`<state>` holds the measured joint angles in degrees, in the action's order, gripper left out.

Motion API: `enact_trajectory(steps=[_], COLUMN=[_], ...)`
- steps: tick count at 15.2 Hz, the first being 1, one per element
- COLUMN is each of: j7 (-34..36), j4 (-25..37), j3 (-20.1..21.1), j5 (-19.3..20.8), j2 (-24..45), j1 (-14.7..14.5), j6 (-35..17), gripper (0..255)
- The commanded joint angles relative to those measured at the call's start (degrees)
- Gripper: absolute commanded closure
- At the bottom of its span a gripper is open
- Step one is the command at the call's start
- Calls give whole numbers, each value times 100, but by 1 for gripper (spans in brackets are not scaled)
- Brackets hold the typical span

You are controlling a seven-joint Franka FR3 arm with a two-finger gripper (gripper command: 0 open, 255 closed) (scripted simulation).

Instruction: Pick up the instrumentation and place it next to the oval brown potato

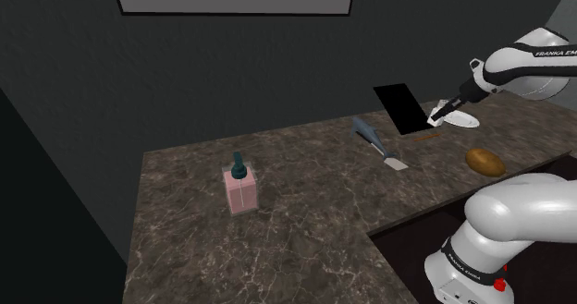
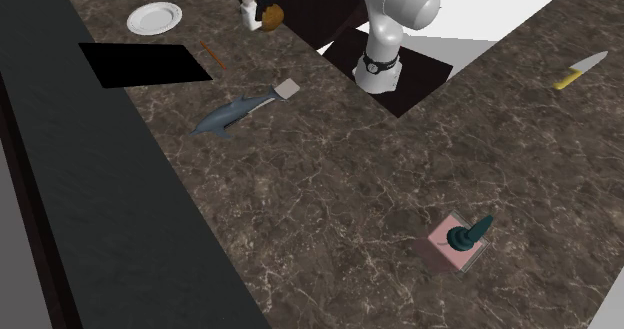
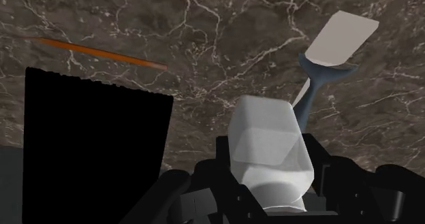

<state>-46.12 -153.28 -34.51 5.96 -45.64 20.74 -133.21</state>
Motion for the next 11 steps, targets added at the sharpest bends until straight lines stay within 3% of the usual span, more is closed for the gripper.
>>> enact_trajectory(steps=[1,6,11], j7=[-303,-1024,-1727], j4=[146,576,1165], j3=[-278,-972,-1713], j5=[77,237,323], j2=[0,72,272], j1=[87,221,168], j6=[162,530,875], gripper=[255,255,255])
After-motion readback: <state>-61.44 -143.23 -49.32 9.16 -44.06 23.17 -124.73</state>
